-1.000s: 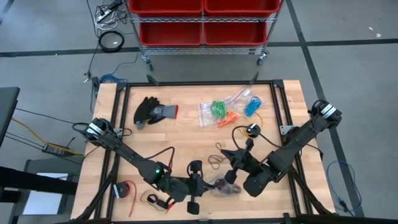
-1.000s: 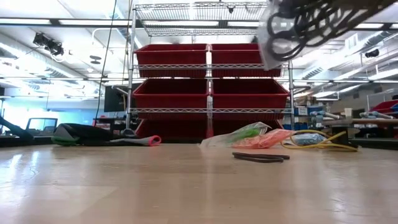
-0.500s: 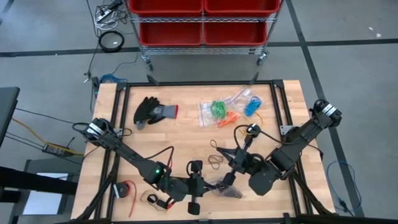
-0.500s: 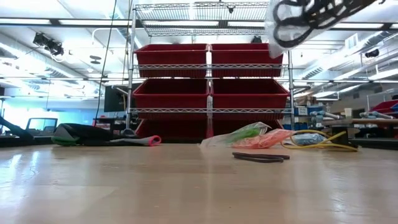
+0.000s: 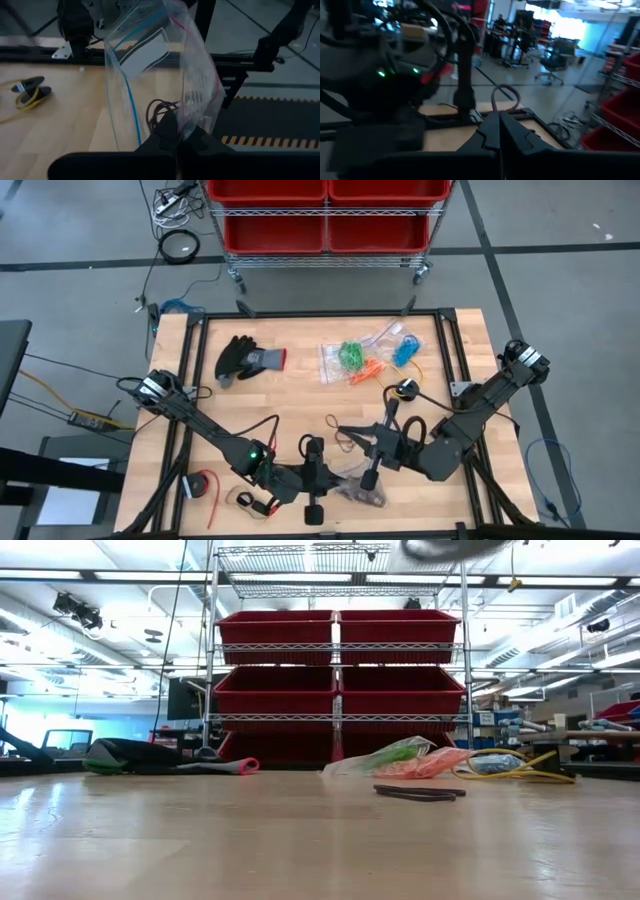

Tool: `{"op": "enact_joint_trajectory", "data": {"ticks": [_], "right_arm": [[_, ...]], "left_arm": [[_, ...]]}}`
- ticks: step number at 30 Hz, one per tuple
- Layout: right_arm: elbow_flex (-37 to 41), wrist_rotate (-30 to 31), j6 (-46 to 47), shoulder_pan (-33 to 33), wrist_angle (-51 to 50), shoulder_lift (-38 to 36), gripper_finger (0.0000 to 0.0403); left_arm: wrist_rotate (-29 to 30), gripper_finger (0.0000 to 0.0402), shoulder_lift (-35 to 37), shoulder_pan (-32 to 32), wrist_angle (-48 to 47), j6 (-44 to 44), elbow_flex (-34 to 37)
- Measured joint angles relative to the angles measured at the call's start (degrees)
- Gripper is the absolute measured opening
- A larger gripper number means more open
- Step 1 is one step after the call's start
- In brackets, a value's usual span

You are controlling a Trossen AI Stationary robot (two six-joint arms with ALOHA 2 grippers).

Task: Sort rubber bands
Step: Put the black rubber band into the transparent zip bag

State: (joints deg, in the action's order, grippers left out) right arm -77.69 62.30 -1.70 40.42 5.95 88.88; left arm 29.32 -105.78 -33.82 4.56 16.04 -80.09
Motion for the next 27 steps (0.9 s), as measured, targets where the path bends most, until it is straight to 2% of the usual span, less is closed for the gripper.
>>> {"op": "enact_joint_trajectory", "data": {"ticks": [5, 15, 27], "right_arm": [[0.00, -3.68, -1.57, 0.29, 3.59, 0.00, 0.0000], [0.00, -9.81, 2.63, 1.09, 4.45, 0.36, 0.0000], [0.05, -10.52, 12.38, 0.76, -0.29, 6.01, 0.0000]], "left_arm": [[-0.02, 0.0002, 0.01, 0.00, -2.48, 0.61, 0.00], [-0.02, 0.0002, 0.02, 0.54, -18.43, -5.08, 0.00], [0.01, 0.0002, 0.02, 0.83, -19.35, -6.60, 0.00]]}}
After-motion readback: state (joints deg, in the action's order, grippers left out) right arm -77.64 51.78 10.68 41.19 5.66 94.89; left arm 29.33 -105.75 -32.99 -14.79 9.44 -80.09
